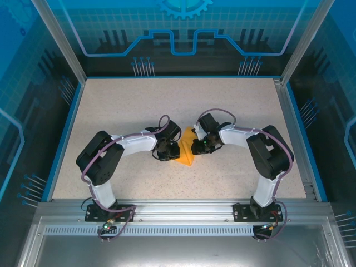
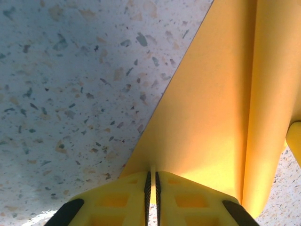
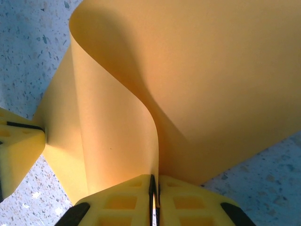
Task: Fold a paper plane with a square sheet of paper (pick it up from the middle)
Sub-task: Fold the triangle a second time at the center of the table.
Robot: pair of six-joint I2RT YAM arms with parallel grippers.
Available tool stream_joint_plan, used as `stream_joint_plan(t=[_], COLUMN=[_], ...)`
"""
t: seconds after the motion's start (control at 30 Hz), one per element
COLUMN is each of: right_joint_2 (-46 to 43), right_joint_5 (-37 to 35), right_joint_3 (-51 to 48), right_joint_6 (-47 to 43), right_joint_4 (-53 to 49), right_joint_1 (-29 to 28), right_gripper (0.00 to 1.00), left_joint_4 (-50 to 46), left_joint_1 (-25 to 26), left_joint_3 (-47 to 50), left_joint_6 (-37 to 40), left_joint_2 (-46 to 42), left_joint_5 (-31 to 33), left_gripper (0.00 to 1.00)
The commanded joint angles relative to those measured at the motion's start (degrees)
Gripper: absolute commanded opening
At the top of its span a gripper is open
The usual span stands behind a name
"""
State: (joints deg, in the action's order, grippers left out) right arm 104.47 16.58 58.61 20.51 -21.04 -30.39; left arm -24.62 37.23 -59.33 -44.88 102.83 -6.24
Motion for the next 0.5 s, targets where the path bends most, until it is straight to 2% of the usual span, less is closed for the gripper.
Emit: stream_joint_plan(t=[0.0, 0.47], right_joint_2=[0.82, 1.35], right_joint_5=[-1.07, -2.26], right_joint_3=[1.51, 1.75], right_joint_6=[0.14, 0.15], right_joint_4=[-1.78, -2.14], right_joint_1=[-0.54, -0.64], right_gripper=[0.12, 0.12], left_joint_4=[-1.22, -1.92], left_joint_1=[-0.20, -0.14], left_joint_3=[-0.65, -1.16], left_joint_6=[0.77, 1.29], left_joint_2=[0.85, 0.84], left_joint_5=[0.00, 0.33], left_gripper=[0.14, 0.14])
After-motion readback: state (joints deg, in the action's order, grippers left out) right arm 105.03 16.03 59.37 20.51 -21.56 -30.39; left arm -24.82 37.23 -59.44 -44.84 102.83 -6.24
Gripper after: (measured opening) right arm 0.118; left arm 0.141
